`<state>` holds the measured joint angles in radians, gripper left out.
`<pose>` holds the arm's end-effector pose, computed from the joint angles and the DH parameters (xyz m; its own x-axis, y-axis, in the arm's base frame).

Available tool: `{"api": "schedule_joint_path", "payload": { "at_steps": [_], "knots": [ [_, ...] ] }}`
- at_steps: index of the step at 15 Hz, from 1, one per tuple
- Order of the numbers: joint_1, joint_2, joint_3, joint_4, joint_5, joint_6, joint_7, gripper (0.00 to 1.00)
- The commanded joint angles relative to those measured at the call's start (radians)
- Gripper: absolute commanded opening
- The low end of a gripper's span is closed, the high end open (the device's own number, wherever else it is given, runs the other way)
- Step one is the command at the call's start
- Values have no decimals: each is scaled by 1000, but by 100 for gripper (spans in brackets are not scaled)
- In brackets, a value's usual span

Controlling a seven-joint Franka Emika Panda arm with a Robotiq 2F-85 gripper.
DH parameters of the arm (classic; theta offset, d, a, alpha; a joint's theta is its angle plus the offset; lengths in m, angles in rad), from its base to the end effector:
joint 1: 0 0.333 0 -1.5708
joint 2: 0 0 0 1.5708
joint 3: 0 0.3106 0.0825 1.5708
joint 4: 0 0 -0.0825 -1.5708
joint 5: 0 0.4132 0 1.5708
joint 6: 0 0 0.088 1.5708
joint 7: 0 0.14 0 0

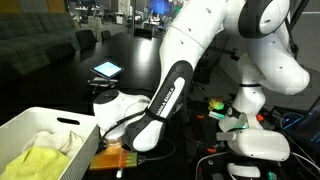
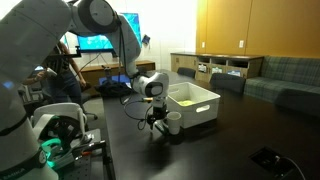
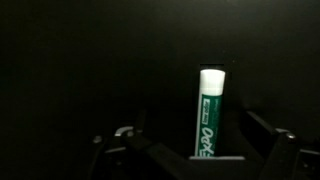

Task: Pick up the towels and put them in the container. Pick up the pen and the small tape and put them in the cup.

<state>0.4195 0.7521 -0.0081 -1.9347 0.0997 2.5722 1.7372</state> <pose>0.5496 0.2395 0.0194 0.1580 -0.9873 -0.0185 -0.9799 -0.1591 0.1204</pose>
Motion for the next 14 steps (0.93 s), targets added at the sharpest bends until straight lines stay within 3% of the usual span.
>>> {"api": "schedule_joint_path", "payload": {
  "at_steps": [1,2,14],
  "knots": [
    [12,18,-13,29,-25,-15,27,90],
    [13,15,-15,26,-25,-13,30,85],
    [36,-32,-38,-40,-32,28,107,82]
  ]
}}
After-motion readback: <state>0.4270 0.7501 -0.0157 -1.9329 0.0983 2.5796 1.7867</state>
